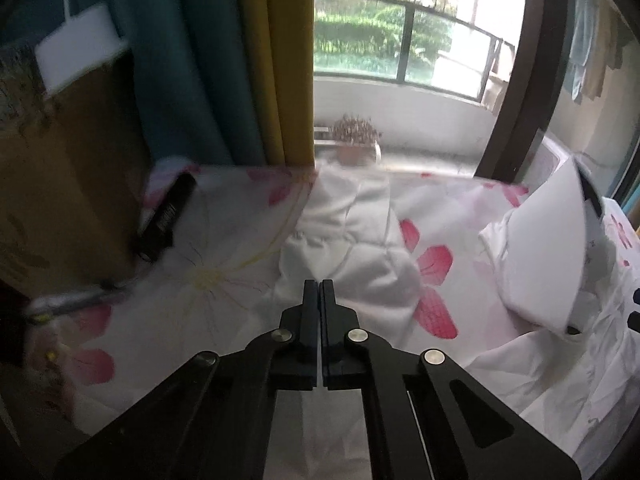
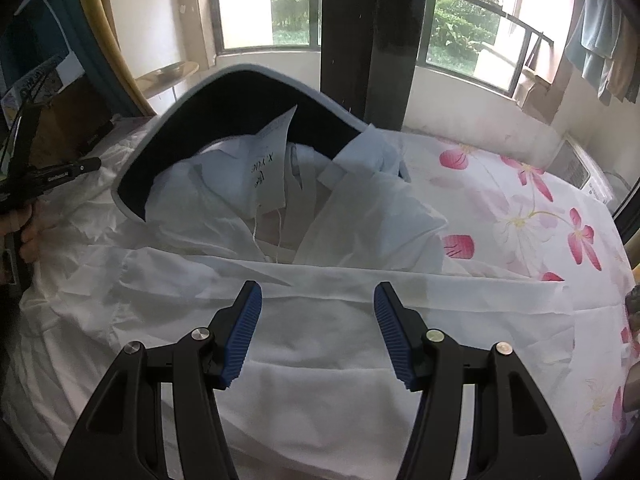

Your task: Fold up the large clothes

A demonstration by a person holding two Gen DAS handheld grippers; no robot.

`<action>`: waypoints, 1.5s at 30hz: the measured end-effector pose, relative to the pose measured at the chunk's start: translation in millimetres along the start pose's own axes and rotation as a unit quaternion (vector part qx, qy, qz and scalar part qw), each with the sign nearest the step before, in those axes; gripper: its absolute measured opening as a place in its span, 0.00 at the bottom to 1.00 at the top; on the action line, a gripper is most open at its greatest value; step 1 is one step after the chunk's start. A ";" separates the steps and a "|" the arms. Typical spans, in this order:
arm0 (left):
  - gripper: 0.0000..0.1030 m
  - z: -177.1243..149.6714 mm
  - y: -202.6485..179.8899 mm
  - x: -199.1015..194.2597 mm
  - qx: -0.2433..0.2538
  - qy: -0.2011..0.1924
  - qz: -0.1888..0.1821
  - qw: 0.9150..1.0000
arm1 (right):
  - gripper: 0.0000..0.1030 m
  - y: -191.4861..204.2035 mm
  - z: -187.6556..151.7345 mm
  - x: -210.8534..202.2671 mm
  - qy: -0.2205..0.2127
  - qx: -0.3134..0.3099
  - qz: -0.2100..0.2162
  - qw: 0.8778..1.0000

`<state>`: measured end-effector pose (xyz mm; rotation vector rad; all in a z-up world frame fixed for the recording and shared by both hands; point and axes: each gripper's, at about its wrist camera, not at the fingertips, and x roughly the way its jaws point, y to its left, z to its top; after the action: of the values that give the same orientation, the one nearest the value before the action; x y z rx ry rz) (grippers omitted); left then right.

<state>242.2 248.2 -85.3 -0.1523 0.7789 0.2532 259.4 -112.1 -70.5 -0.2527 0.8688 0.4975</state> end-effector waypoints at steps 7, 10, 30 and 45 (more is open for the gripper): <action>0.00 7.4 -0.7 -26.7 -0.012 -0.028 -0.010 0.999 | 0.57 -4.1 -7.1 -19.0 -0.015 0.003 -0.001 1.000; 0.00 8.0 -9.8 -41.0 -0.012 -0.034 -0.031 0.999 | 0.57 -7.6 -9.5 -23.8 -0.017 0.003 -0.001 1.000; 0.00 1.8 -185.1 -139.0 0.060 -0.103 -0.121 0.985 | 0.57 -65.2 -51.1 -75.5 -0.071 0.047 0.019 0.996; 0.03 -70.6 -302.8 -78.8 0.110 0.080 -0.231 0.964 | 0.57 -138.1 -95.9 -96.3 -0.066 0.101 -0.021 0.992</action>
<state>225.8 -71.5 -66.2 -0.1409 0.9017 -0.2905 214.4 -299.8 -53.7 -0.0518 0.7773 0.3798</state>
